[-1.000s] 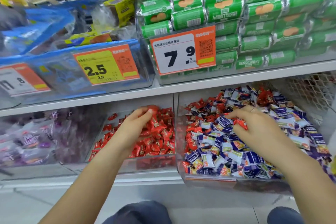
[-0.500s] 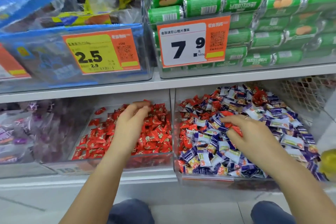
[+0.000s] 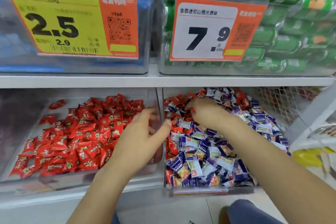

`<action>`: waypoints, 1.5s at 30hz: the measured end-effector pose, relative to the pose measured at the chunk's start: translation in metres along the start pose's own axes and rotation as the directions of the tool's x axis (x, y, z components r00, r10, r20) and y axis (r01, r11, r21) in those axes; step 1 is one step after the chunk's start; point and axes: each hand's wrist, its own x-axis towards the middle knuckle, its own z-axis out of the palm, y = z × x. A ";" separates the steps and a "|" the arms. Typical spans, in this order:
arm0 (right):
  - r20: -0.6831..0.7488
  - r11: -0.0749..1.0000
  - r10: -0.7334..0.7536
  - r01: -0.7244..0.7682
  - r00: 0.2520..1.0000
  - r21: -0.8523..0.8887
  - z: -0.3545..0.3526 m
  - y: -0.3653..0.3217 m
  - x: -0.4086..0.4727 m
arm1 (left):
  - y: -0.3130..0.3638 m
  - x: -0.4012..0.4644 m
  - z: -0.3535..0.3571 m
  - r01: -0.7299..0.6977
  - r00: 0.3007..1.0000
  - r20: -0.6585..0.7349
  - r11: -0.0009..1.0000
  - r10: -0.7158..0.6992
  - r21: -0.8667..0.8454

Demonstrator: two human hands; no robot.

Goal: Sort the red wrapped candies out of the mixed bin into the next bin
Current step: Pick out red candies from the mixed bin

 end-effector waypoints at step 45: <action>0.140 0.947 -0.303 0.280 0.943 0.159 0.016 -0.023 -0.032 | 0.003 0.007 -0.007 -0.030 0.999 0.047 0.997 0.026 0.074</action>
